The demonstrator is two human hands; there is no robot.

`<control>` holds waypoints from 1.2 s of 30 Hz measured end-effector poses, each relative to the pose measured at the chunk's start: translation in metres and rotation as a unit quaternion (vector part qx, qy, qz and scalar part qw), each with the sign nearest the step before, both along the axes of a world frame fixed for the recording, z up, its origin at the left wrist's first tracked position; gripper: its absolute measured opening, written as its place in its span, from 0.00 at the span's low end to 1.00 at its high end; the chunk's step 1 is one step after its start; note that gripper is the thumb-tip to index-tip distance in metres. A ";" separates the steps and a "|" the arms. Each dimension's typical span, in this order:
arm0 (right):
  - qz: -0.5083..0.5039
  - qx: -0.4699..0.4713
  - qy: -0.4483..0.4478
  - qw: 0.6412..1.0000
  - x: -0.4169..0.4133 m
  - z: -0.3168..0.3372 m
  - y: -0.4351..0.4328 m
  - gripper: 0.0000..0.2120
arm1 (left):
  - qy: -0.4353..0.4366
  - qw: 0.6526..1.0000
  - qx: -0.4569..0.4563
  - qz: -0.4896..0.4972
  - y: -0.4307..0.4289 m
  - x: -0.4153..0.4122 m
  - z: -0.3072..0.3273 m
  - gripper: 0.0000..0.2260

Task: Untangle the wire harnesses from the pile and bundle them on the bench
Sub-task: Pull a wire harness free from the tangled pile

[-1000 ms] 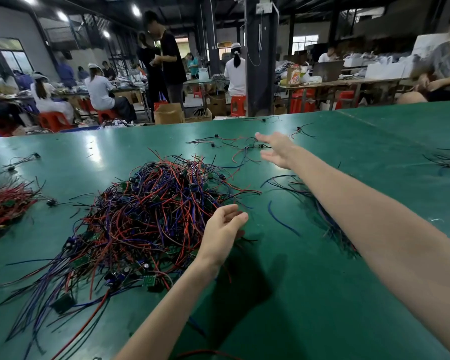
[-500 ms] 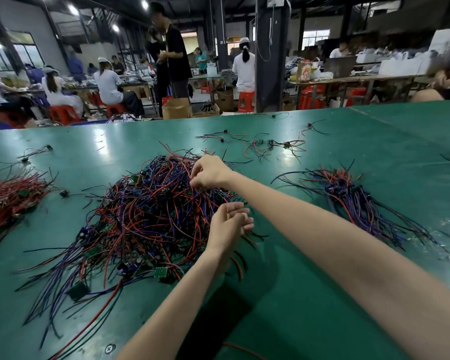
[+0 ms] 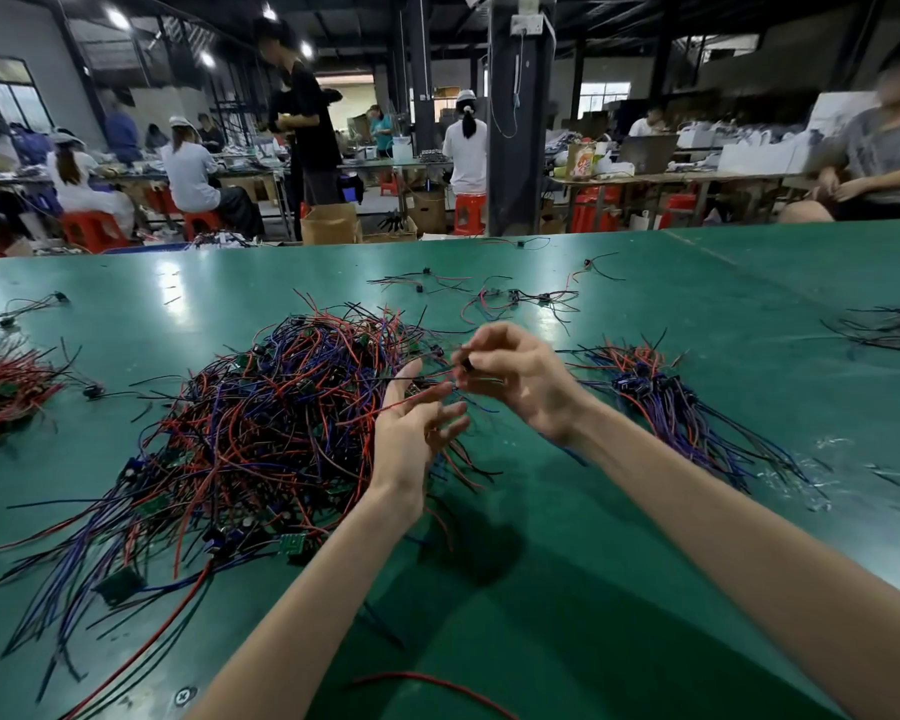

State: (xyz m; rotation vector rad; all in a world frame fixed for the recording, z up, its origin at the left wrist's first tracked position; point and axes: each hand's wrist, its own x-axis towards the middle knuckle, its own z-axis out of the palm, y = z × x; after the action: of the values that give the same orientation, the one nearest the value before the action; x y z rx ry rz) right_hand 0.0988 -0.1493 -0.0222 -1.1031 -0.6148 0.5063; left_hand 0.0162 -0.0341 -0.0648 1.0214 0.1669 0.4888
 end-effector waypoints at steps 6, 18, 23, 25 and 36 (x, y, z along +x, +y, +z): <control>-0.008 -0.033 0.022 0.999 -0.004 -0.042 -0.020 0.12 | 0.018 0.996 0.071 -0.040 -0.014 -0.008 -0.003 0.06; -0.104 -0.037 0.048 0.993 -0.008 -0.047 -0.034 0.22 | 0.000 0.987 0.158 -0.035 -0.019 -0.007 -0.016 0.09; -0.059 0.029 0.128 0.990 -0.006 -0.038 -0.041 0.23 | -0.042 0.938 0.343 0.001 -0.020 -0.008 -0.021 0.12; -0.062 0.032 0.128 0.989 -0.006 -0.037 -0.042 0.22 | -0.049 0.927 0.371 -0.001 -0.021 -0.008 -0.024 0.13; -0.126 -0.058 0.072 0.988 -0.002 -0.048 -0.038 0.18 | -0.013 0.934 0.355 -0.028 -0.016 -0.007 -0.024 0.15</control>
State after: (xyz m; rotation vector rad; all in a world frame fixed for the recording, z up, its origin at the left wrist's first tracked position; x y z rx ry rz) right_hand 0.0965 -0.1874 -0.0705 -1.2227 -0.3173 0.4015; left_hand 0.0091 -0.0505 -0.0886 1.7224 -0.0756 0.5203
